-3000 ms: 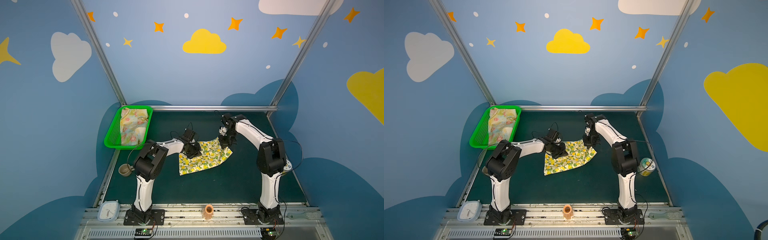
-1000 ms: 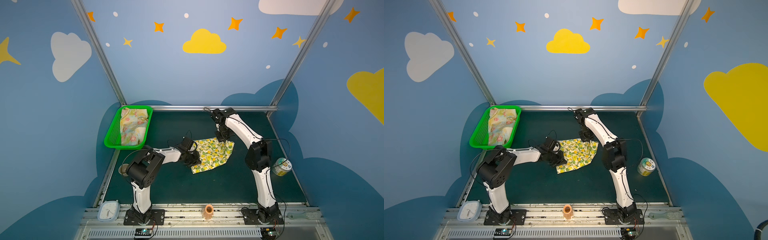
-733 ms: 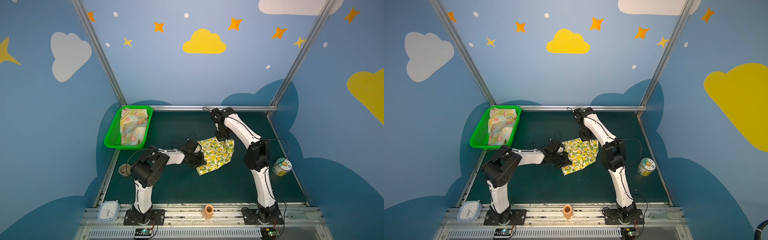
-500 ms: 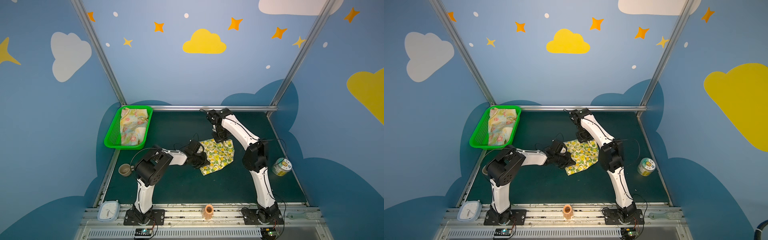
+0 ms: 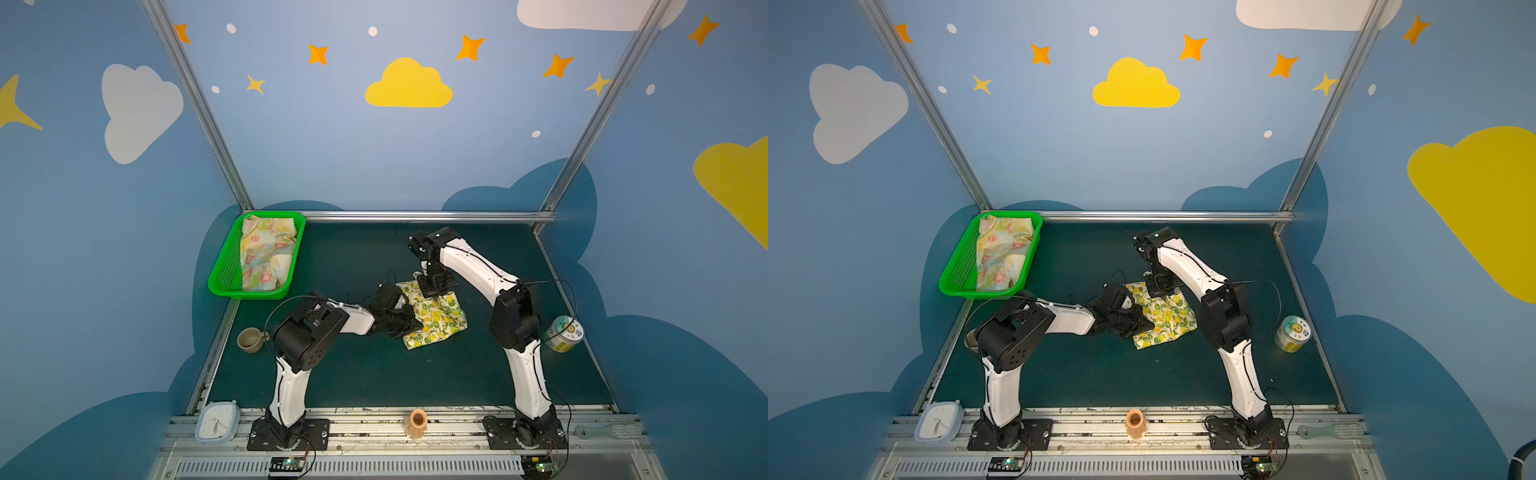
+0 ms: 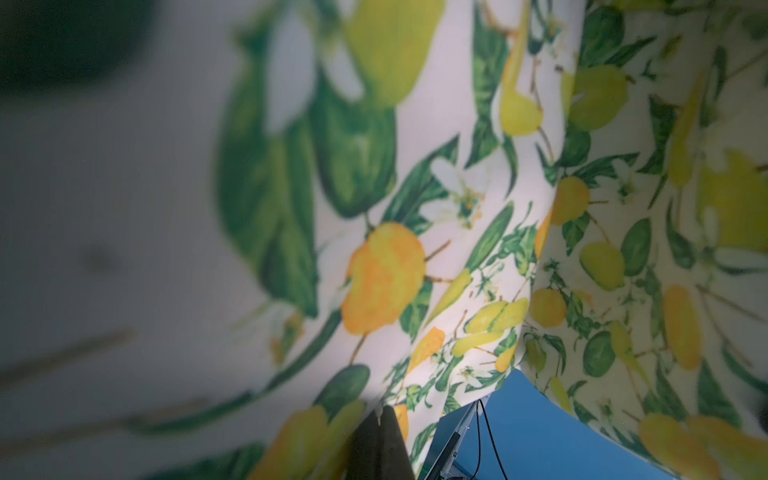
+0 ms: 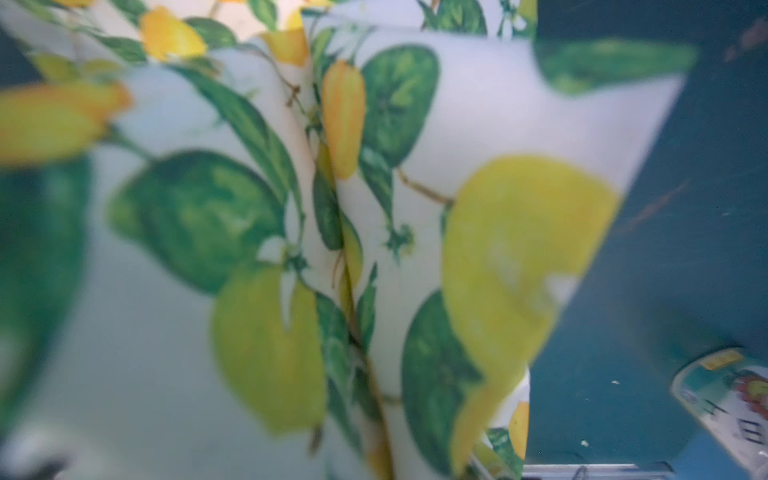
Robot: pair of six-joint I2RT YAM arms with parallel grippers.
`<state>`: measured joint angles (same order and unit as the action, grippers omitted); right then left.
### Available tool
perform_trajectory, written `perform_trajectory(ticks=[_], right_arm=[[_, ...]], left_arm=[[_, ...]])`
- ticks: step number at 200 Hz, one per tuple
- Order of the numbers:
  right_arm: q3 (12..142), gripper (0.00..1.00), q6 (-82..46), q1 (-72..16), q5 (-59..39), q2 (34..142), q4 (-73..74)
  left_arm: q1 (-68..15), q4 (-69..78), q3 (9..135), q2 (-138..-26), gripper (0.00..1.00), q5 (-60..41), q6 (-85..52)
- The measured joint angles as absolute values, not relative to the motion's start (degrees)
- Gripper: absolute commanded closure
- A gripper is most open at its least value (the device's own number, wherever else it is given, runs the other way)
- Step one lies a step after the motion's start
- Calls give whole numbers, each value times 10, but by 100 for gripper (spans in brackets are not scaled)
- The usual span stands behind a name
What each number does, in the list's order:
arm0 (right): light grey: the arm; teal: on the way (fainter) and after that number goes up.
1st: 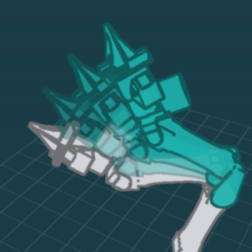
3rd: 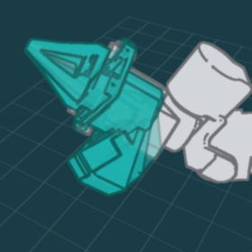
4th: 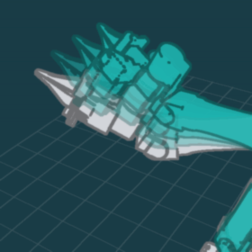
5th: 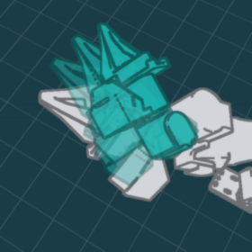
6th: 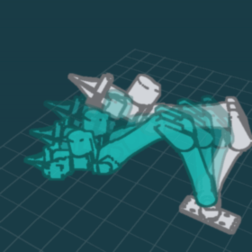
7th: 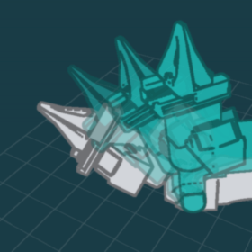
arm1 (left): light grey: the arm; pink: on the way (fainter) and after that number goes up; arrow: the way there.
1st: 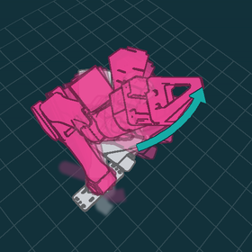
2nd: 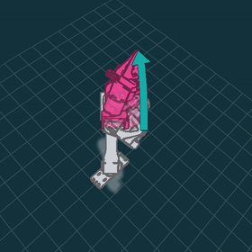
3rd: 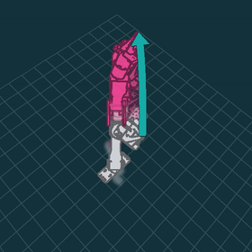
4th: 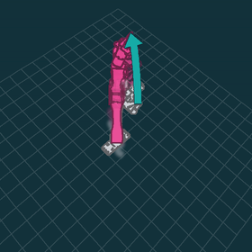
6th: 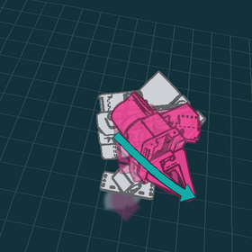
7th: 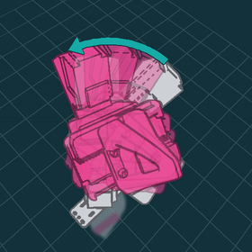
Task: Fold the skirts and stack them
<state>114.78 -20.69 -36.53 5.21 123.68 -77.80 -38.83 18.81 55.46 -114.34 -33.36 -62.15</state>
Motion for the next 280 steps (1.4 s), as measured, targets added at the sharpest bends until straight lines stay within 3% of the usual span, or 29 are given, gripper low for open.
perform_trajectory(ticks=[48, 104, 184, 280], right_arm=[[1074, 100, -243, -361, -18, 1168, -700], [994, 100, -278, -348, -75, 1160, -619], [968, 100, -296, -339, -91, 1160, -573], [961, 100, -303, -339, -91, 1160, -560]], left_arm=[[-392, 199, 552, -1143, 96, -326, -629], [-394, 196, 551, -1140, 96, -320, -629], [-358, 55, 560, -1040, 96, -298, -572], [-356, 24, 569, -1091, 96, -294, -533]])
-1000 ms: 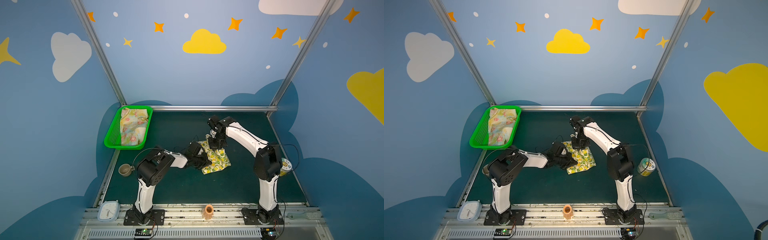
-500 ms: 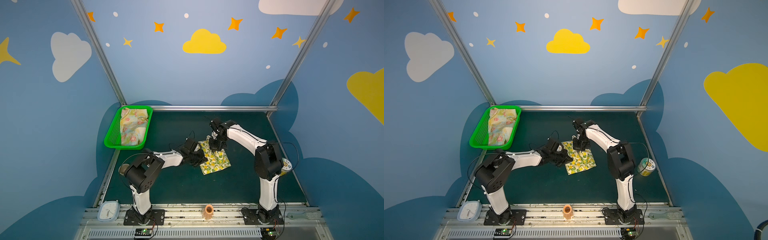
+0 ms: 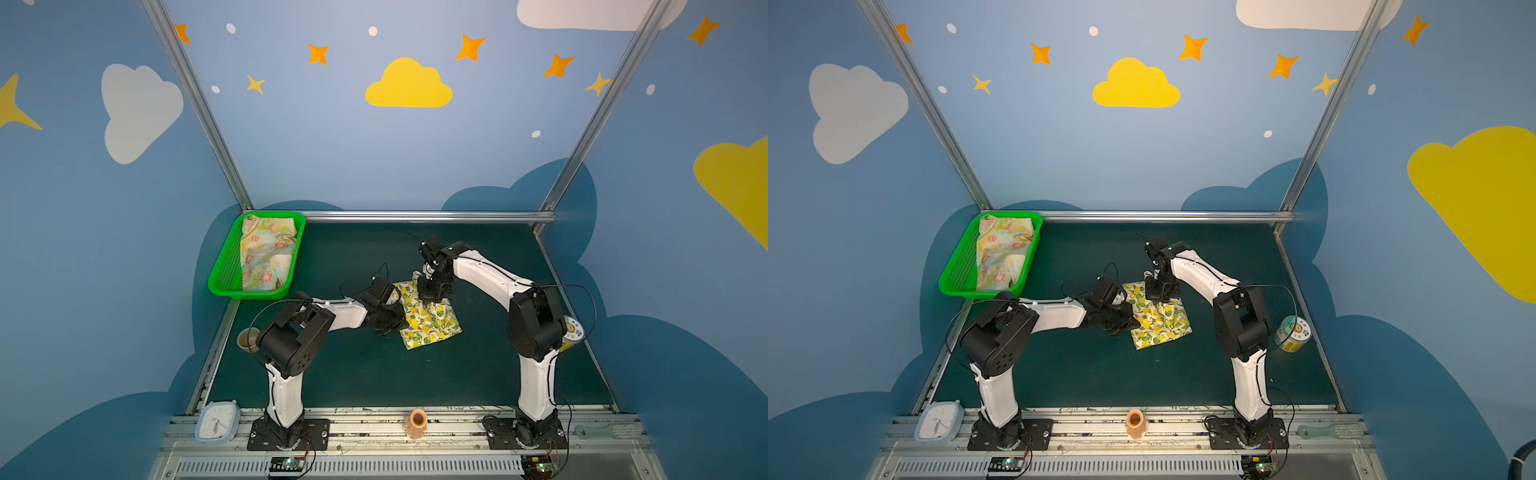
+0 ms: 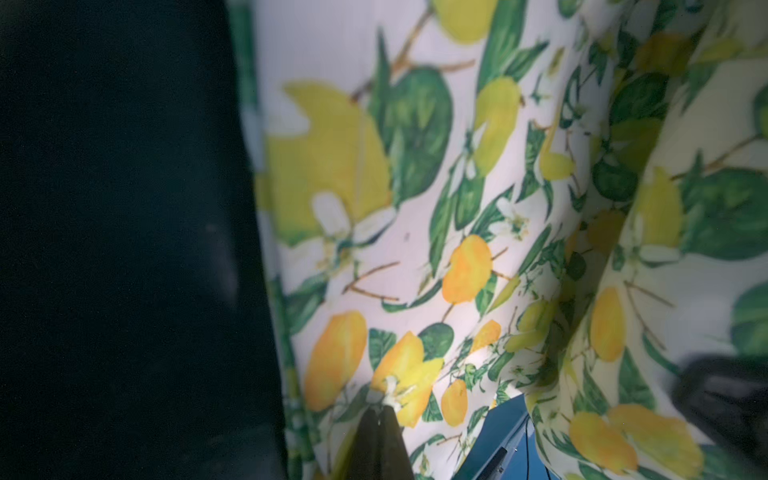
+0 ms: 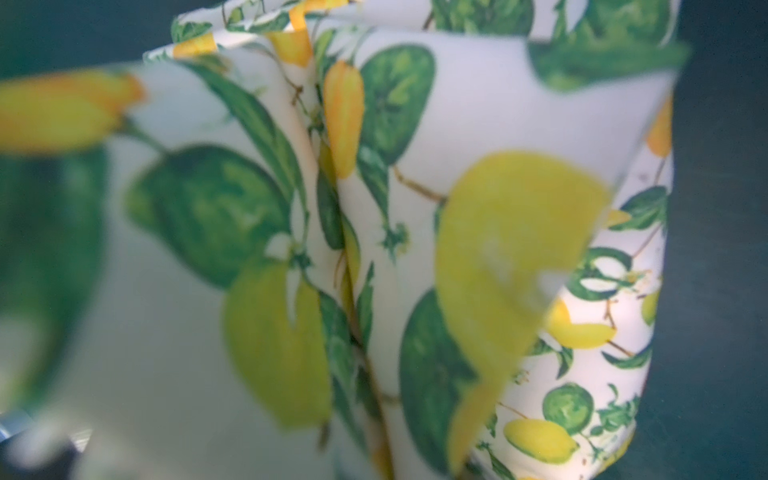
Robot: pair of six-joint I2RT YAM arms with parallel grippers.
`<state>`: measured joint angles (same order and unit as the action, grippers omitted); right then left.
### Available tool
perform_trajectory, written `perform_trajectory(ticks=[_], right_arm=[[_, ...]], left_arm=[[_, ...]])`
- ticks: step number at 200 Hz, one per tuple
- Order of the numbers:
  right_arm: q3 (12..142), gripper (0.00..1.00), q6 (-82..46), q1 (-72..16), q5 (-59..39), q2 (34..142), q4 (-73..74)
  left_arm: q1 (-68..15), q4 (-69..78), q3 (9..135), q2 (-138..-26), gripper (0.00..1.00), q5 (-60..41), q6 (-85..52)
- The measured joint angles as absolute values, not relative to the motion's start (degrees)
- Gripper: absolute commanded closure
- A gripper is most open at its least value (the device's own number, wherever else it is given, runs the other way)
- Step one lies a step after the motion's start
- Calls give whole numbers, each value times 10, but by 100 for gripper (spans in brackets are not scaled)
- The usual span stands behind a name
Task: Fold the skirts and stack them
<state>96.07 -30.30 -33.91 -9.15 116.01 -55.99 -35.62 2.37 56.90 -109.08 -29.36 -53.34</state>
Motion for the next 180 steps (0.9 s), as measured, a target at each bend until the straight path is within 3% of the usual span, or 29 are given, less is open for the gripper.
perform_trajectory(ticks=[113, 180], right_arm=[[904, 100, -342, -340, -135, 1162, -489], [871, 100, -372, -340, -155, 1162, -441]], left_arm=[[-388, 88, 546, -1097, 96, -299, -562], [-362, 5, 546, -1039, 96, -284, -532]])
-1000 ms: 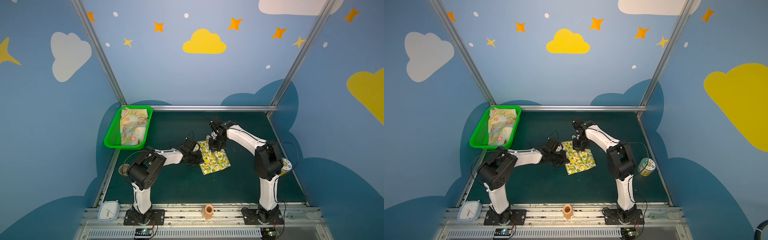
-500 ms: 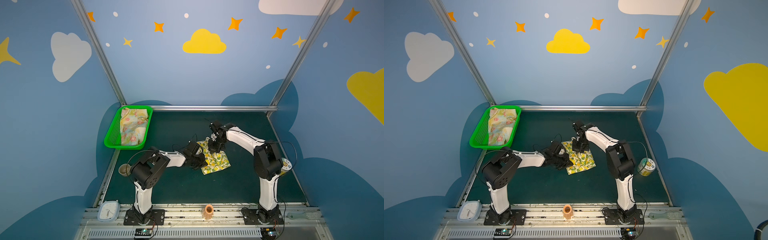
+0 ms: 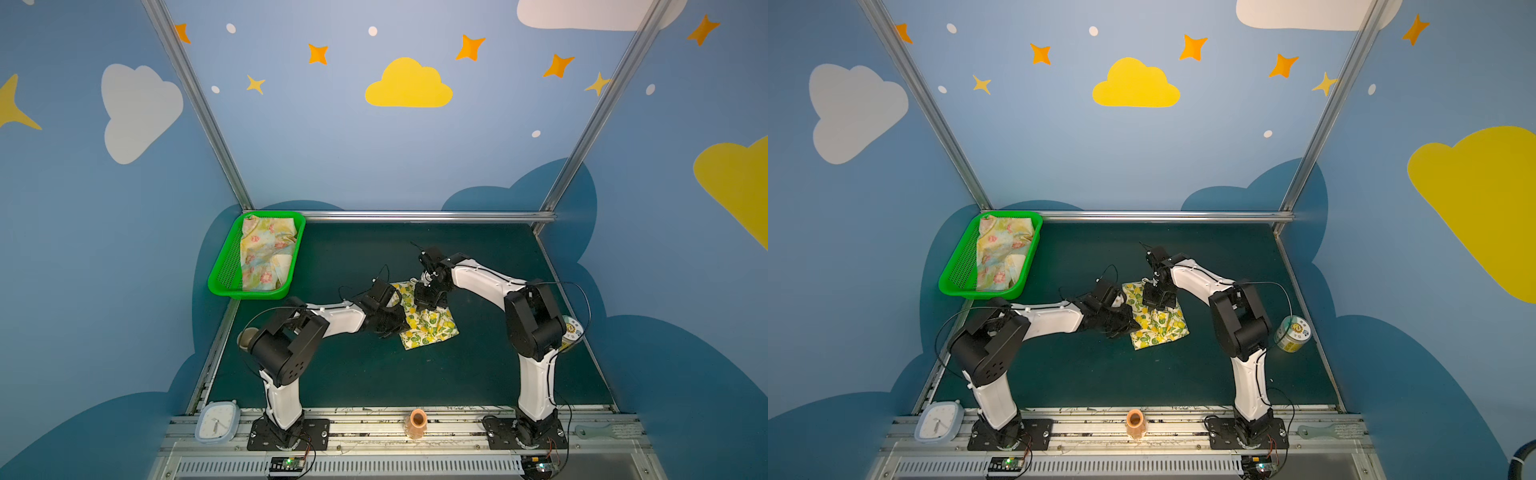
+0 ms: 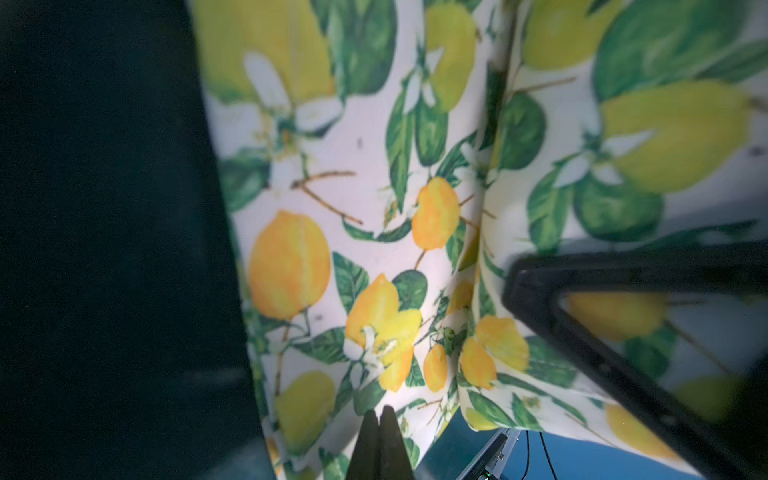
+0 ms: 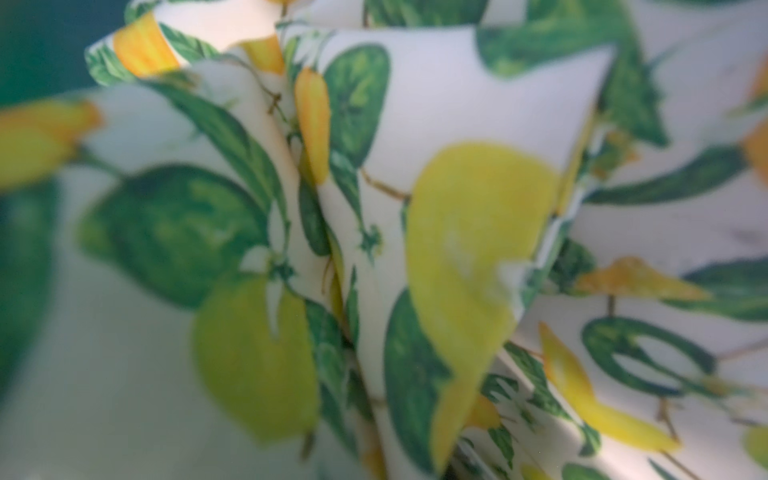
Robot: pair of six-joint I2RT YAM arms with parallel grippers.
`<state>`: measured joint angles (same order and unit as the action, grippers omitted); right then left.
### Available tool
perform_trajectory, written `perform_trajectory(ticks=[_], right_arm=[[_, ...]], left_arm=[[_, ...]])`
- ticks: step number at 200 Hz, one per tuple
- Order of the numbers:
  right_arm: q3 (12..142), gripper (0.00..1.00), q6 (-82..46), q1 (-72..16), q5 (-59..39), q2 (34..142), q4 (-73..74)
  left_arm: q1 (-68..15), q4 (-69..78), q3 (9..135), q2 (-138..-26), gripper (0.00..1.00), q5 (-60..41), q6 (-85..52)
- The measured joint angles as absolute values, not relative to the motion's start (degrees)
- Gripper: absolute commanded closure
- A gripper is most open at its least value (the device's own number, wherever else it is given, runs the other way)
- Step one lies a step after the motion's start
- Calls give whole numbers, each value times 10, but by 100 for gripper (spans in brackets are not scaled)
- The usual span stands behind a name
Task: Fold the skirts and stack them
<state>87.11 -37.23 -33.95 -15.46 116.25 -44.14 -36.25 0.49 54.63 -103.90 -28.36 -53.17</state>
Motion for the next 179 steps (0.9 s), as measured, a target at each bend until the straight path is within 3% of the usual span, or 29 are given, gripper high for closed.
perform_trajectory(ticks=[92, 179], right_arm=[[868, 100, -387, -339, -162, 1162, -422], [868, 100, -392, -339, -177, 1162, -421]], left_arm=[[-360, -15, 535, -1048, 96, -275, -510], [-397, 81, 529, -1081, 96, -288, -542]])
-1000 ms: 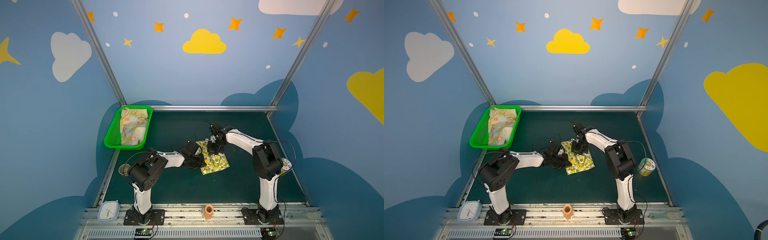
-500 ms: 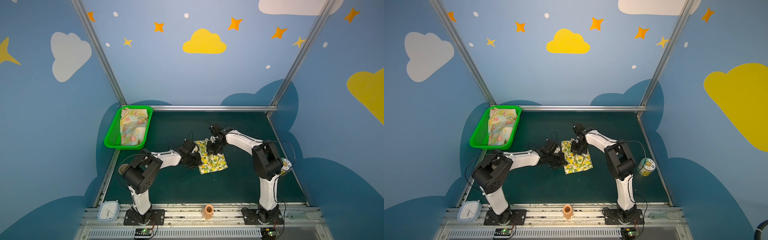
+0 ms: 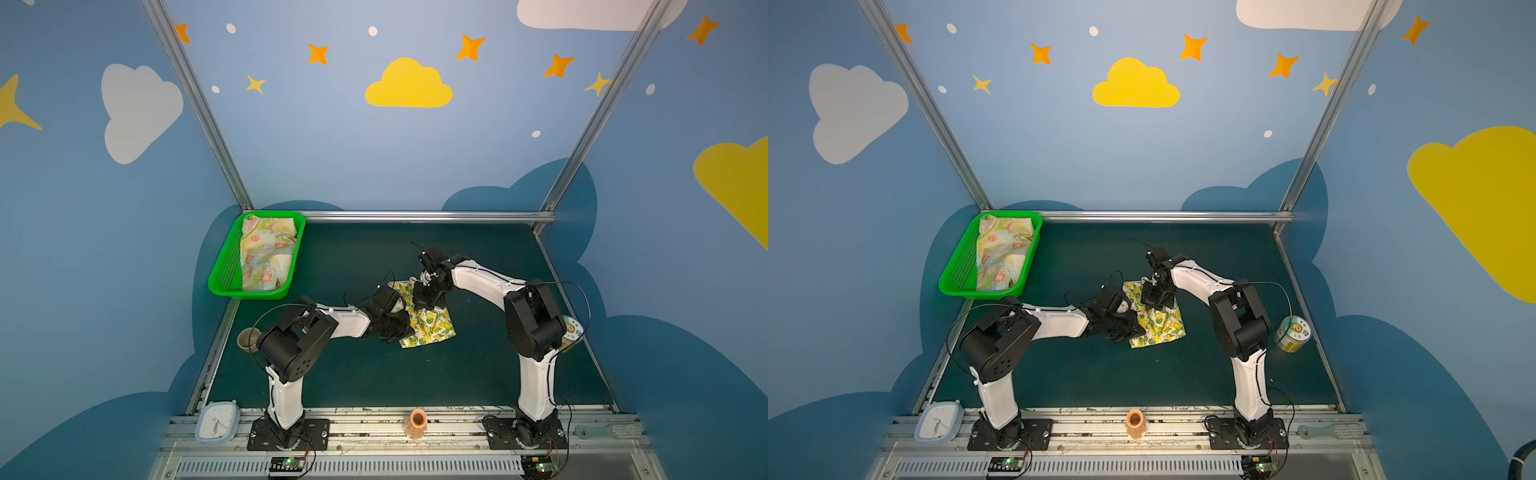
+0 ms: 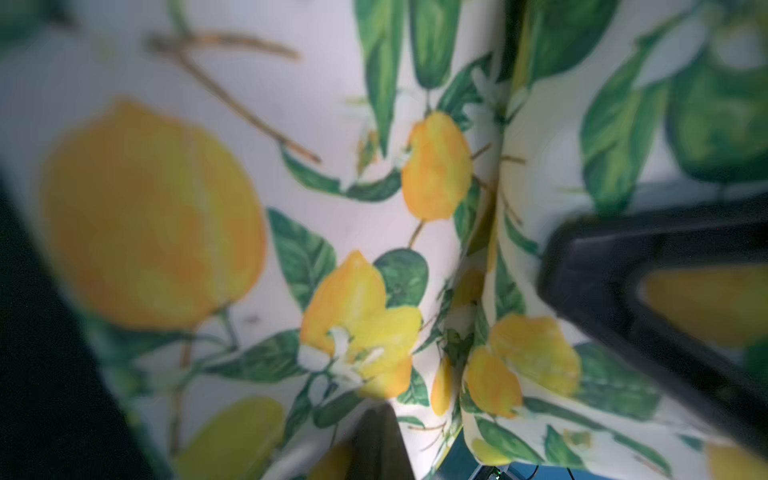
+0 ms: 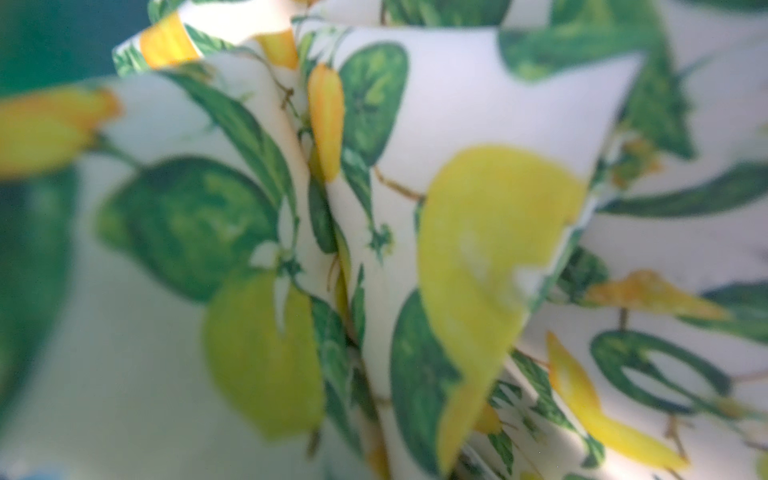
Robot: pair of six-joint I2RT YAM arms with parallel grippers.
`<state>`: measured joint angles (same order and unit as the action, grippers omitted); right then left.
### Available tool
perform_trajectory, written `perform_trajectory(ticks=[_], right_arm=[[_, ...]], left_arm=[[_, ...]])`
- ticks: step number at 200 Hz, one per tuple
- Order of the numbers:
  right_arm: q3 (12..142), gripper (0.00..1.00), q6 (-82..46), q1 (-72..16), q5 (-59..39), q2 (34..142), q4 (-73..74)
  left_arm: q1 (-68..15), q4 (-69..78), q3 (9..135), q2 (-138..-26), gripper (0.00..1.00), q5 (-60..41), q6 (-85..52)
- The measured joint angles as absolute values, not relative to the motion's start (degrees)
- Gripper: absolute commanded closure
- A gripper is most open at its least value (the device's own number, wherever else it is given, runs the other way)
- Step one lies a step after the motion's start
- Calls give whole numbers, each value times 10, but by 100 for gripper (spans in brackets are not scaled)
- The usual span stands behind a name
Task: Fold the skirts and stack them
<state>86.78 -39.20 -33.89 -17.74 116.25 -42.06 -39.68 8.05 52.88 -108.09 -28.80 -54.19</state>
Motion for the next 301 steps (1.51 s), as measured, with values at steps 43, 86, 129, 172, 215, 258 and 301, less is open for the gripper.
perform_trajectory(ticks=[43, 86, 129, 172, 215, 258, 301], right_arm=[[868, 100, -408, -339, -196, 1162, -403], [858, 100, -432, -338, -216, 1165, -369], [846, 100, -448, -336, -221, 1176, -346], [839, 100, -452, -335, -219, 1177, -337], [836, 100, -452, -334, -215, 1177, -334], [835, 100, -452, -334, -197, 1177, -339], [835, 100, -449, -334, -176, 1175, -350]], left_arm=[[-399, 91, 526, -1082, 96, -289, -550], [-399, 98, 521, -1082, 96, -289, -553], [-402, 79, 515, -1063, 96, -277, -557], [-402, 10, 514, -1021, 96, -261, -551], [-391, -18, 507, -978, 96, -249, -548], [-374, -26, 498, -978, 96, -243, -543], [-374, -17, 496, -1004, 96, -244, -543]])
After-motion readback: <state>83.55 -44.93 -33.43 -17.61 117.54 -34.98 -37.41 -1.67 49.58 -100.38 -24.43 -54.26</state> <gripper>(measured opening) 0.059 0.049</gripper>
